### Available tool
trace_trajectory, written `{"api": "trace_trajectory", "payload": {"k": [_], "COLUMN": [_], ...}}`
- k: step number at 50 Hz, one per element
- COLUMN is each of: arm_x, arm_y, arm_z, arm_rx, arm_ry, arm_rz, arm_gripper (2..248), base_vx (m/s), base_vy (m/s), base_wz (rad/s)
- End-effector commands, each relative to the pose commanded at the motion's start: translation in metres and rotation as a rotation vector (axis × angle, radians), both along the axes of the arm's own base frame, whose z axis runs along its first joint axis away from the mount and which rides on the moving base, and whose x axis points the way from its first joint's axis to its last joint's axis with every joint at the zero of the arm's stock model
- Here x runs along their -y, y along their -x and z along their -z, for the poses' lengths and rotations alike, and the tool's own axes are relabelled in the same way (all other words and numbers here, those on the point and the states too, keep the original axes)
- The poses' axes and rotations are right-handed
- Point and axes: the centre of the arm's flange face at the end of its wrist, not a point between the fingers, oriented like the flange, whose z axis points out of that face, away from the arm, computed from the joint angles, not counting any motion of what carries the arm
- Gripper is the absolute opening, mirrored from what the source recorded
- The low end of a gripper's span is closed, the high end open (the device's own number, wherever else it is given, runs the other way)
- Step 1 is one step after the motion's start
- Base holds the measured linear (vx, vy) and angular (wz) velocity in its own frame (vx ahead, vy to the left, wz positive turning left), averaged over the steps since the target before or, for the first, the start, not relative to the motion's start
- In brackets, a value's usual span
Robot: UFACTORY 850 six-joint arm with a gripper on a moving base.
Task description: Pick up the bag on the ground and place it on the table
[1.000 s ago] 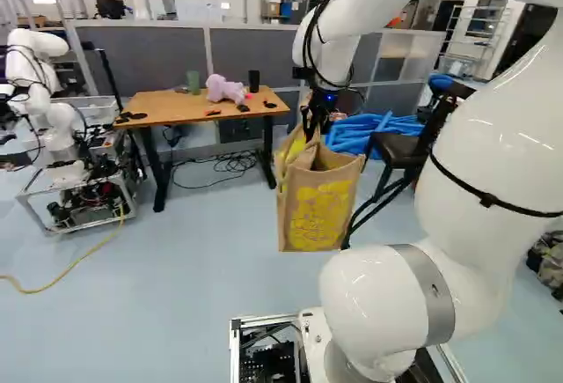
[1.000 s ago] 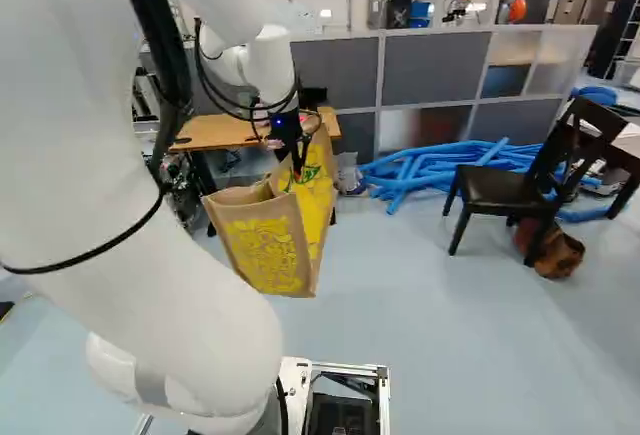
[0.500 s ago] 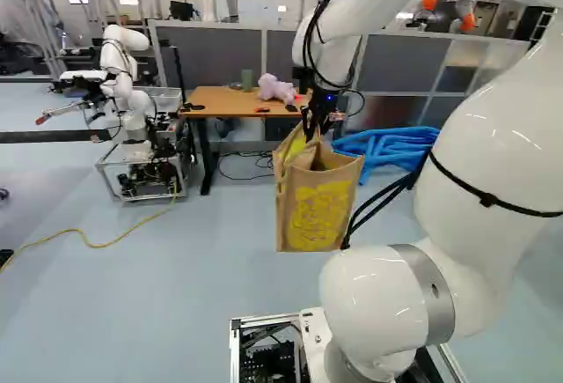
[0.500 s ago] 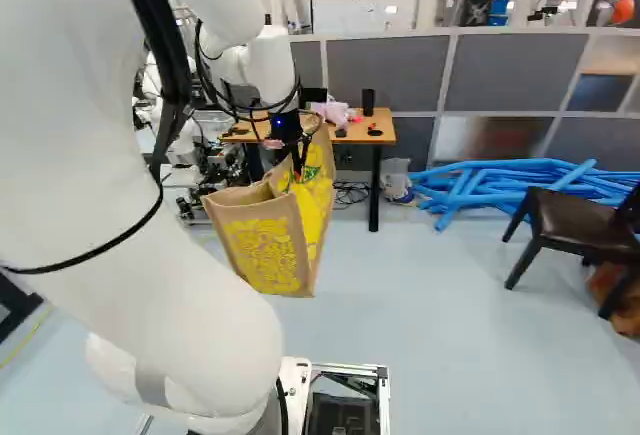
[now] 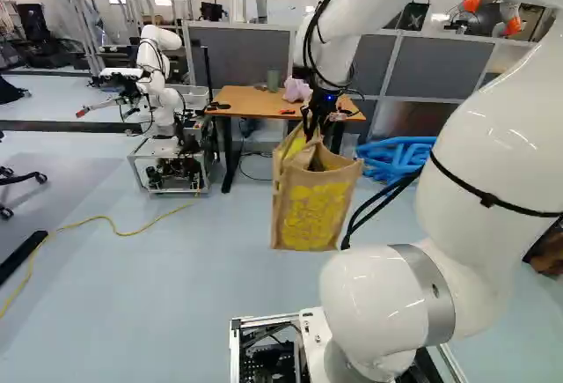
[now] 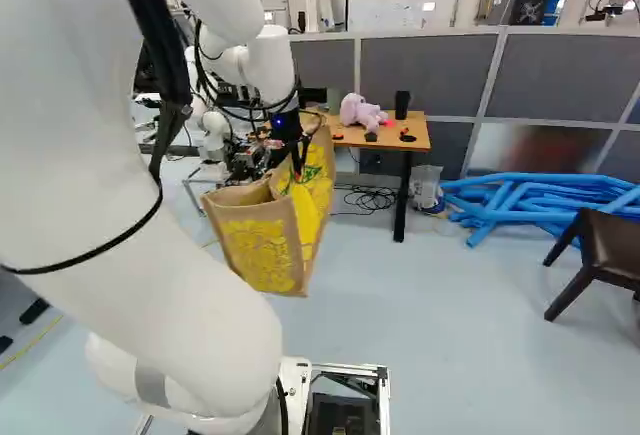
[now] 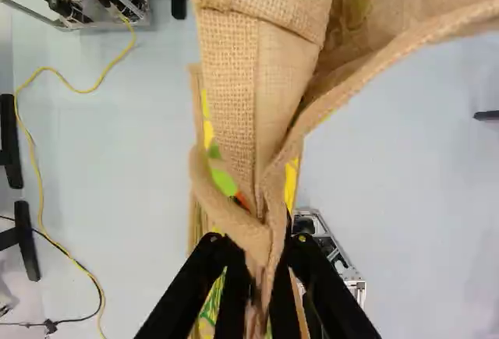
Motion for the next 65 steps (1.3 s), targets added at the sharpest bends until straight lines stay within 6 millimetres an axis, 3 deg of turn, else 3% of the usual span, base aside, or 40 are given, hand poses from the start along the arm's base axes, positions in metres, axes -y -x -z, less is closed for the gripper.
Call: {"api": "trace_trajectory", "payload": {"k": [36, 65], "arm_x": [0.0, 0.0], "arm_y": [0.0, 0.0], "arm_z": [0.0, 0.0], "arm_rx": [0.0, 0.0], "arm_ry": [0.0, 0.0], "arm_rz": [0.0, 0.0], "arm_gripper": [28, 28], "base_vx": [0.128, 0.146], "base_vy": [0.097, 0.007], "base_wz": [0.222, 0.016]}}
